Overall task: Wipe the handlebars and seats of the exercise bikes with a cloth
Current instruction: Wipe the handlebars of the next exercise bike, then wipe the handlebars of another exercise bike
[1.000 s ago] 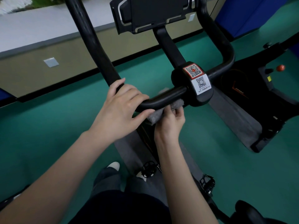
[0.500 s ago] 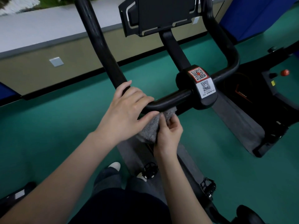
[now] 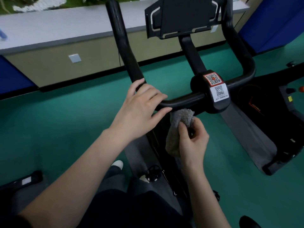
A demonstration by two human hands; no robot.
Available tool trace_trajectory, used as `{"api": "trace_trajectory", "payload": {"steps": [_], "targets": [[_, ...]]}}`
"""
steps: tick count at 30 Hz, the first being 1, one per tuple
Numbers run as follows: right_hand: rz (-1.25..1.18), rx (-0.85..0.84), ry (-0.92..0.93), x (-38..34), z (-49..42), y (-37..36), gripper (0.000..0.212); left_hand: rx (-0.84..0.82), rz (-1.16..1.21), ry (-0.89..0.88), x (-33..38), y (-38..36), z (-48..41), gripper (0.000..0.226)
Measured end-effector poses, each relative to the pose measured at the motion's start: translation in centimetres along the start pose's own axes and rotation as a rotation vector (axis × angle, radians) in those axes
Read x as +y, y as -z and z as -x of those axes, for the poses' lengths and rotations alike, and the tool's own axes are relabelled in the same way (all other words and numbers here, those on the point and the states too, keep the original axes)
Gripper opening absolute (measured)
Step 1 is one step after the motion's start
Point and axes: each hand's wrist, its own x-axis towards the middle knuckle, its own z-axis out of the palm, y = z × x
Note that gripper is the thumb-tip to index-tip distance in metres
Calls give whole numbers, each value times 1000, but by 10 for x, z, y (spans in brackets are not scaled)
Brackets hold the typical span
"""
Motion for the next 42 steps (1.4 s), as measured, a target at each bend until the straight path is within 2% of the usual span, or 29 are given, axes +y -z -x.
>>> {"api": "trace_trajectory", "payload": {"steps": [5,10,15,22,27,37,42], "targets": [[37,-39,101,-21,5,3,5,32,28,46,-2,11,20,36],[83,-105,183,-36,13,-17,12,-6,47,118,-17,28,47,40],[108,-225,209,-50,30,-54,13,-38,17,242,-53,48,92,32],[205,-516,284,-71,80,-133,22,-250,-36,550,-123,78,188,43],[267,-687,336,-81,131,-183,17,-398,39,790,-159,94,276,54],[271,-923,370,-89,223,-256,21,-441,35,1140,-191,121,439,54],[255,-1061,426,-97,258,-288,23,-357,61,1306,-193,138,489,54]]}}
